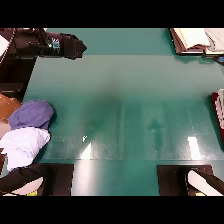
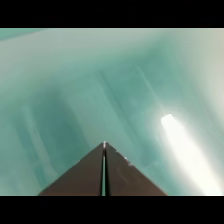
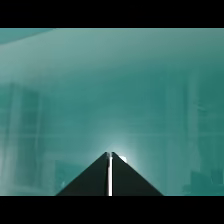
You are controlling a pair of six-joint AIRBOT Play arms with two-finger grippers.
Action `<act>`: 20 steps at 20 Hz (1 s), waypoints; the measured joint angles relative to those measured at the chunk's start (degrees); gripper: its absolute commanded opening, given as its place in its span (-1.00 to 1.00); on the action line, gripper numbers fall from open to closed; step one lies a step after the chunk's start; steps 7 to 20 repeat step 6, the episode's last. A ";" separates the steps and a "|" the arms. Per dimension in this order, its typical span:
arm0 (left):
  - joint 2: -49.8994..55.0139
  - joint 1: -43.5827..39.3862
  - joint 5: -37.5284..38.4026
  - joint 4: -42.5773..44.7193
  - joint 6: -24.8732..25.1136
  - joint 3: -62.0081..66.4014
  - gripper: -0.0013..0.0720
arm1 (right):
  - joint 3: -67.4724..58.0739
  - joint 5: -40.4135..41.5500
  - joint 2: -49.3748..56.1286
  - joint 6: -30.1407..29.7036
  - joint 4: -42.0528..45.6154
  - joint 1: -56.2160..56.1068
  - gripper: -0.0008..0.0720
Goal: Fold the shirts.
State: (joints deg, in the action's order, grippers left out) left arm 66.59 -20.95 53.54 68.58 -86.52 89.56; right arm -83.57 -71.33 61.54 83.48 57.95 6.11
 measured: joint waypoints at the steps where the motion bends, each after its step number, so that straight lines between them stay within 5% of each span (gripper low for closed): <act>1: 0.00 0.00 -0.52 0.00 0.00 0.00 -0.88 | 0.02 0.94 0.00 -0.09 0.20 -3.56 -0.92; 6: 0.00 0.00 -3.23 -0.02 -0.02 0.00 -0.88 | 0.00 3.37 -0.04 -1.05 0.63 -13.07 -0.92; 20: 0.00 0.00 -3.23 -0.02 -0.02 0.00 -0.88 | 0.00 3.37 -0.04 -1.05 0.63 -13.07 -0.92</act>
